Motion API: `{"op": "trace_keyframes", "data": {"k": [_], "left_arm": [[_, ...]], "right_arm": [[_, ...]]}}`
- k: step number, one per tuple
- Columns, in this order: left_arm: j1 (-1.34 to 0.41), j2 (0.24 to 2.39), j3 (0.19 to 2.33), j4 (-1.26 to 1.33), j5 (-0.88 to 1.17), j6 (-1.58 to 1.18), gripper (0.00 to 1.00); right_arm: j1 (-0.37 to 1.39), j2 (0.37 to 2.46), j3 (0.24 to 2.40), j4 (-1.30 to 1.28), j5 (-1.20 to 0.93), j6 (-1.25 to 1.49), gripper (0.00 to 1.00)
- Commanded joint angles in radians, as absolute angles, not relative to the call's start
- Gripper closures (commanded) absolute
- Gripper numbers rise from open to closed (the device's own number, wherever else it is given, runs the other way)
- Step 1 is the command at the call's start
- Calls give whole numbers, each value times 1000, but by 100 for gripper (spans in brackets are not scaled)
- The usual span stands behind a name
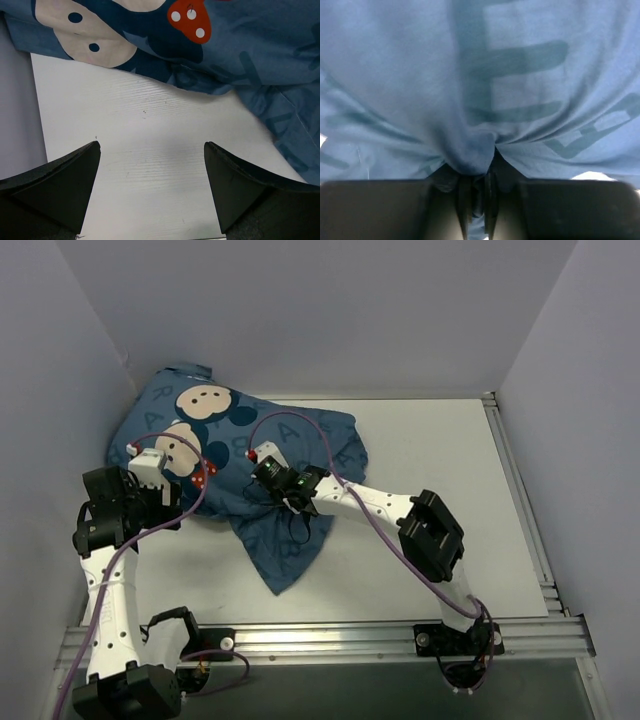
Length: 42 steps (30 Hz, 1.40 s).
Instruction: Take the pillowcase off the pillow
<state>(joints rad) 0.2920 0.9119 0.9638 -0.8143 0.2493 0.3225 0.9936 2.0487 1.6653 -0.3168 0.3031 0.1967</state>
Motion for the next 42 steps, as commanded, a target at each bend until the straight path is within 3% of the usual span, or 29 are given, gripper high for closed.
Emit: {"op": "trace_keyframes", "data": {"k": [1,8,12,14,16,17,18,20,24,27,32,37,41,42], "left_arm": [[302,905,1029,-821,238,336,6],[302,960,1254,-971,294,362,6],[302,1002,1586,-1093,313,388,6],[302,1026,1696,-1109,305,391,6],[304,1060,1837,-1115,288,393,6],[304,1074,1880,-1123,290,394,6],[304,1086,1917,-1126,304,397,6],[304,1135,1985,-1140,331,405,6],[302,1216,1967,-1164,379,381,6],[290,1267,1870,-1178,417,368,6],[198,1295,1634,-1131,402,388,6],[91,1313,1487,-1086,304,419,6],[46,1313,1482,-1095,325,436,6],[19,1312,1502,-1101,330,452,6]], "right_arm": [[1003,1947,1726,-410,199,158,100],[1048,1709,2040,-465,-191,167,100],[1057,1637,2174,-370,-345,268,100],[1008,1582,2120,-237,-389,349,100],[881,1533,1995,-84,-521,631,100],[716,1481,1806,121,-567,750,100],[636,1461,1704,206,-595,967,100],[445,1421,1428,373,-601,1115,100],[264,1433,1058,524,-534,1337,100],[180,1482,942,490,-477,1292,100],[133,1571,963,281,-423,1004,100],[135,1641,994,214,-457,884,100],[137,1681,1104,22,-483,703,35],[133,1671,1130,-35,-419,628,32]]}}
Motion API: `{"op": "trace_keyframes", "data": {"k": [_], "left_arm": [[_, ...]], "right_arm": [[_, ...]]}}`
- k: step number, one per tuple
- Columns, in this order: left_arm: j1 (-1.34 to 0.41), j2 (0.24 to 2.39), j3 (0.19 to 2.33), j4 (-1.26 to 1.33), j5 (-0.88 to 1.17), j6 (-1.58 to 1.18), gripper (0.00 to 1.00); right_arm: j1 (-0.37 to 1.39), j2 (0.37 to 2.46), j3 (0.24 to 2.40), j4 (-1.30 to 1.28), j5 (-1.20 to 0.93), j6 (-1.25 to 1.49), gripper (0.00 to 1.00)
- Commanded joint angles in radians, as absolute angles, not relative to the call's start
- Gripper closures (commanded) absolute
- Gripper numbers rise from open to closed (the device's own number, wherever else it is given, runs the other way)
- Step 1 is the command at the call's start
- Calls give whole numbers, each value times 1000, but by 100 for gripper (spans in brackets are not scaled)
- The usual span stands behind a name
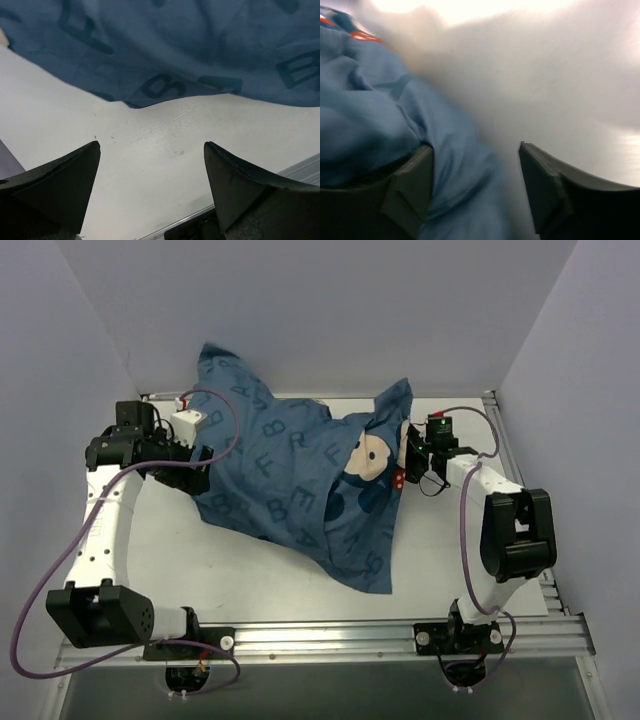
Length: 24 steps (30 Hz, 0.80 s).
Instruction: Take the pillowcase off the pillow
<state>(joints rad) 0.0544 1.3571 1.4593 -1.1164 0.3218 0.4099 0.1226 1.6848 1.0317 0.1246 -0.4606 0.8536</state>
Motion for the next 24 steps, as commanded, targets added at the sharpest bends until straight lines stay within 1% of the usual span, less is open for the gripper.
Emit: {"op": "trace_keyframes", "data": {"k": [1,3,4,5,7,8,13,15,16,17,18,19,21,23,24], "left_arm": [[11,1310,1514,-1109,330,462,6],[-61,1315,1546,-1132,308,488,6],[-124,1328,1589,-1152,302,497,6],[-156,1338,1612,-1163,298,502,6],[-230,1379,1681,-1187,305,508,6],[-251,1399,1702,-1192,310,503,6],[-388,1546,1811,-1196,336,468,6],[-480,1600,1877,-1206,342,466,6],[-515,1653,1903,-1210,342,466,6],[-582,1679,1961,-1209,347,463,6],[-612,1706,1992,-1204,353,451,6],[-638,1754,2021,-1178,359,439,6],[-696,1826,2098,-1135,354,379,6],[-718,1876,2140,-1075,339,344,6],[-725,1925,2178,-1068,328,324,4]], "right_arm": [[127,1637,1155,-139,-370,588,25],[111,1596,1227,-231,-246,504,18],[86,1559,1265,-298,-129,482,17],[71,1540,1281,-331,-67,473,13],[32,1487,1298,-386,41,459,13],[14,1464,1298,-393,41,459,12],[5,1320,1253,-402,9,453,13],[5,1295,1252,-416,-49,430,14],[5,1267,1244,-414,-86,413,16],[6,1255,1236,-411,-159,394,17],[11,1244,1226,-405,-207,388,18],[38,1223,1191,-378,-254,387,20],[86,1210,1148,-315,-339,417,21],[170,1209,1097,-261,-354,448,22],[195,1212,1088,-206,-359,481,23]]}}
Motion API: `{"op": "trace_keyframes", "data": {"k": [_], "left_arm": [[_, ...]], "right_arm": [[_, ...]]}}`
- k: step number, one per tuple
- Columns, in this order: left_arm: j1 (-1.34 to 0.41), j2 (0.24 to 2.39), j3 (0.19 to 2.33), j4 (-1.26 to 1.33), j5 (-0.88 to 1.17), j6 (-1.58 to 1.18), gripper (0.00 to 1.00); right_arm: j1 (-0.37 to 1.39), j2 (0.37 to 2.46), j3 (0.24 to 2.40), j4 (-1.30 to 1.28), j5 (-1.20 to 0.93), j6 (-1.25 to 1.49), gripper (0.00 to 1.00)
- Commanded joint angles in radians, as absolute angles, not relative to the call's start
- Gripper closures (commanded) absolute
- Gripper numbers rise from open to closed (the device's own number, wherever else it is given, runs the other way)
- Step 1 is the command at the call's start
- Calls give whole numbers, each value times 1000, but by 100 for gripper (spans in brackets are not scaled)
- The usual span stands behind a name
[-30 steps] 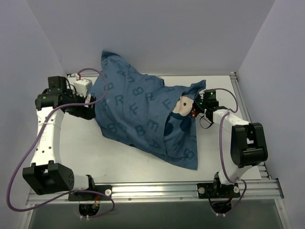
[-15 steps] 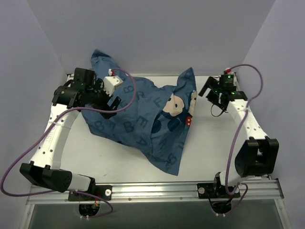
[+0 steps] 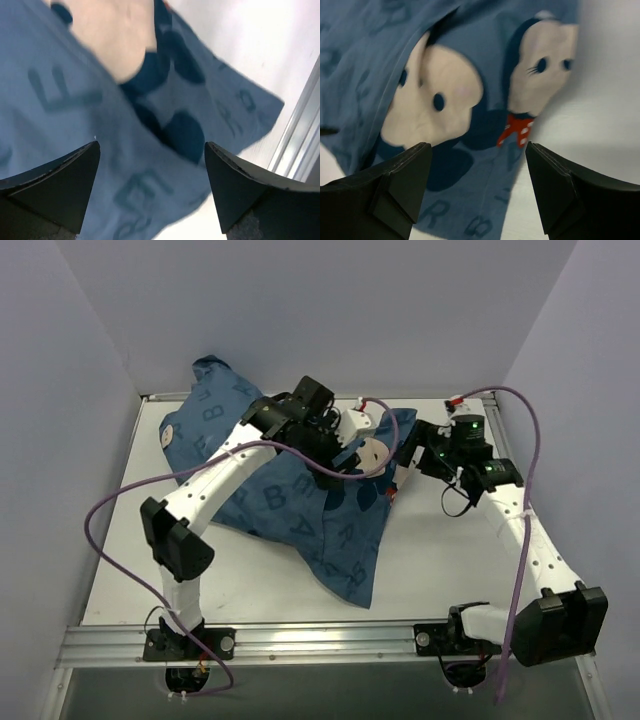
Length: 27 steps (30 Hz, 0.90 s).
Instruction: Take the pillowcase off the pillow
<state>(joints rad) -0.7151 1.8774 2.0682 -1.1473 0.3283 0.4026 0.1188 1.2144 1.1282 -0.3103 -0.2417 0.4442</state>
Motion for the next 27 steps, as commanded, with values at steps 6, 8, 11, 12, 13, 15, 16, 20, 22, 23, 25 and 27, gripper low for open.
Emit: {"op": "trace_keyframes", "data": {"k": [6,8,11,12,13,15,16,20,22,23,25,27], "left_arm": [[-719,1999,2191,-1048,278,330,46],[-716,1987,2146,-1017,268,330,64],[-707,1971,2115,-997,235,331,83],[-706,1971,2112,-993,220,331,96],[-698,1974,2109,-992,200,331,98],[-687,1974,2102,-985,184,322,98],[-683,1974,2099,-980,173,318,98],[-617,1962,2092,-939,-25,292,98],[-569,1953,2095,-933,-47,278,98],[-542,1950,2098,-934,-45,269,98],[-470,1933,2092,-936,-31,264,98],[-413,1911,2059,-917,-38,264,98]], "right_arm": [[294,1304,1101,-37,-361,575,23],[302,1367,1123,-34,-334,584,25],[307,1425,1131,12,-325,607,30],[313,1446,1128,37,-324,612,32],[316,1457,1124,38,-321,620,35],[318,1473,1120,14,-292,624,57],[318,1471,1112,3,-272,623,68],[288,1411,1077,-129,-150,597,100],[244,1342,1045,-179,-127,571,100],[226,1319,1008,-198,-124,560,100],[183,1260,968,-253,-130,526,100],[129,1212,905,-294,-135,493,100]]}}
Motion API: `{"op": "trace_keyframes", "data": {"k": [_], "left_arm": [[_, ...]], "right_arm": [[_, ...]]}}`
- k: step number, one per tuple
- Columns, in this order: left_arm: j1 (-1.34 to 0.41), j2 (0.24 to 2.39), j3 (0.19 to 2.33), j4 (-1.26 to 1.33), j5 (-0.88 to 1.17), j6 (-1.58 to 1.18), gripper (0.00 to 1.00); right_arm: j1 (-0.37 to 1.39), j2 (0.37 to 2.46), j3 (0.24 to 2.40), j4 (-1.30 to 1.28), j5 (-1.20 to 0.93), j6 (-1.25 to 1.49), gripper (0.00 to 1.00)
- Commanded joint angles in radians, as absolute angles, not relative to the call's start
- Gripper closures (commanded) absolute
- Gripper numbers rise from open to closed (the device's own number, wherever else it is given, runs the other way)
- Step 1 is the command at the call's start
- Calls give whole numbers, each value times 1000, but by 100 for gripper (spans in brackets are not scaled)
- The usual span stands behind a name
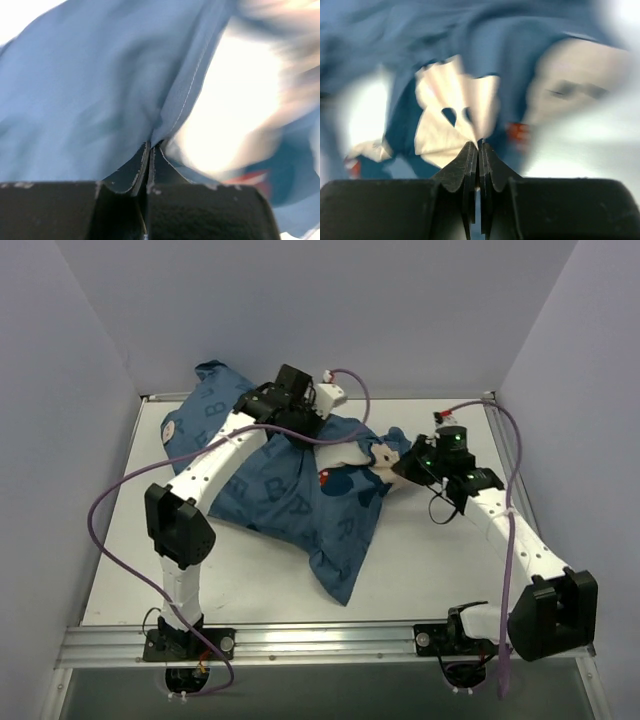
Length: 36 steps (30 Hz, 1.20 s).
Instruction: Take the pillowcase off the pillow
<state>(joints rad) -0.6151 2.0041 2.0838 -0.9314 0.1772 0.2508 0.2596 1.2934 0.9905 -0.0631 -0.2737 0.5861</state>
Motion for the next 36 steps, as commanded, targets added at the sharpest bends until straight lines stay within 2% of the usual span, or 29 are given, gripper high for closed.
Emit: {"op": "trace_keyframes", "data": {"k": [1,6,11,16,21,24,26,27,30,34,36], "left_arm": [[-394,1901,2043,-911,-28,265,98],[-333,1827,1968,-887,70,299,98],[-328,1805,1814,-830,8,328,98],[-319,1787,1714,-773,9,336,98],[-411,1735,1692,-819,195,439,97],[-503,1695,1671,-860,224,514,87],[-535,1665,1641,-853,241,525,82],[-551,1660,1631,-841,242,522,81],[-551,1666,1637,-831,241,508,80],[-551,1680,1661,-836,216,502,77],[-551,1681,1680,-841,219,499,70]], "right_arm": [[115,1200,887,-305,-140,486,100],[91,1172,816,-327,-161,459,100],[68,1204,802,-336,-121,440,100],[38,1249,773,-287,-198,437,100],[43,1272,902,-285,-284,423,77],[55,1244,1012,-305,-316,411,71],[92,1232,1084,-328,-295,413,63],[115,1221,1109,-337,-232,423,50],[245,1219,1176,-353,-102,445,39],[336,1267,1203,-324,-34,477,34],[357,1311,1203,-307,-41,494,34]]}}
